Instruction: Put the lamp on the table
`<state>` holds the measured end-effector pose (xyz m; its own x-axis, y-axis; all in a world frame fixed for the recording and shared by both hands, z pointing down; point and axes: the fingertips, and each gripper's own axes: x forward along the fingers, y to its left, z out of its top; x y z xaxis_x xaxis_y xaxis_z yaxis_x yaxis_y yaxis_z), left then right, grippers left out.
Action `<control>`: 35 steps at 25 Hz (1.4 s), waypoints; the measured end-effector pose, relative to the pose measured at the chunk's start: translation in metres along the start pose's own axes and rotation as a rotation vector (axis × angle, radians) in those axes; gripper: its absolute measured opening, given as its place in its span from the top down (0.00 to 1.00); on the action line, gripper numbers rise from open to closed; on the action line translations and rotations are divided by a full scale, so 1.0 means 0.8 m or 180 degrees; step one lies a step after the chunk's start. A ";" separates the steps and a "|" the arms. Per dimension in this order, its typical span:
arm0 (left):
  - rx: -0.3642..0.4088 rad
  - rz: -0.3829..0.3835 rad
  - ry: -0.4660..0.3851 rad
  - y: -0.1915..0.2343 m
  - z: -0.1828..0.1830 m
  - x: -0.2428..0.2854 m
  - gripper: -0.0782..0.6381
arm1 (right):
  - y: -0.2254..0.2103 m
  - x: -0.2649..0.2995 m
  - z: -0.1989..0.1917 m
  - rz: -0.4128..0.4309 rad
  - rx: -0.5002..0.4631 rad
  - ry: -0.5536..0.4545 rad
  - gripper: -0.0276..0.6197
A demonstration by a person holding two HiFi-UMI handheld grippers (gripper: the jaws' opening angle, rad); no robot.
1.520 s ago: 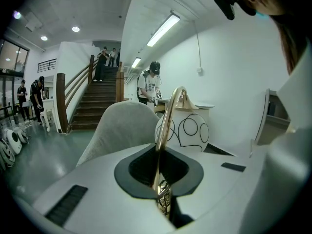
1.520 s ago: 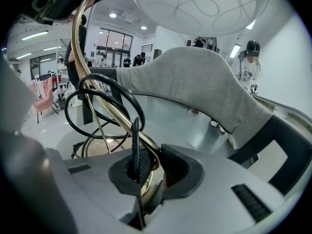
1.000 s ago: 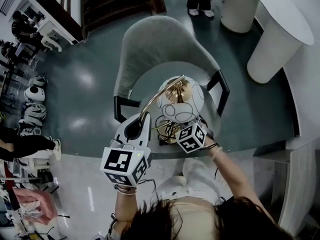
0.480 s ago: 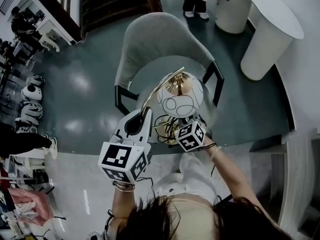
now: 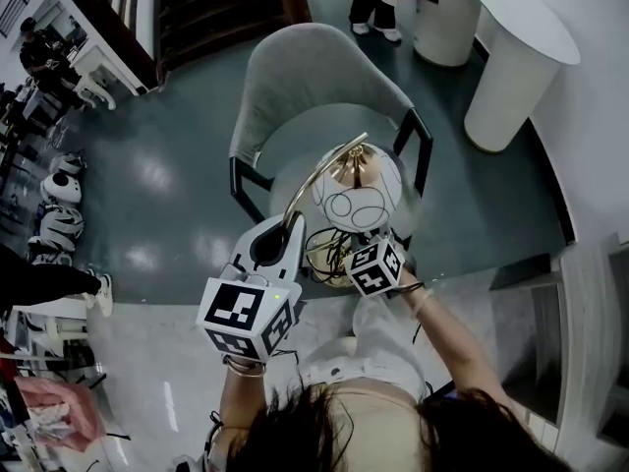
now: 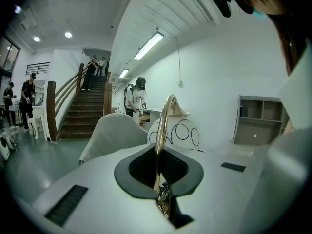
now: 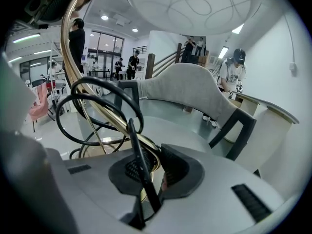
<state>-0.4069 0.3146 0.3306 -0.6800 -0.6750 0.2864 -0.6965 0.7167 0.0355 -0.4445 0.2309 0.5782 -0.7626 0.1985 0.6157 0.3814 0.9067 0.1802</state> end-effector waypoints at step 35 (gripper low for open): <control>0.0295 -0.0785 -0.0058 -0.112 -0.015 -0.059 0.88 | 0.003 -0.111 -0.076 -0.0578 0.0454 0.0134 0.88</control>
<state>-0.3095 0.2844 0.3250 -0.4905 -0.8309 0.2625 -0.8591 0.5116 0.0139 -0.3446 0.1929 0.5704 -0.7883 0.0144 0.6151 0.1601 0.9701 0.1824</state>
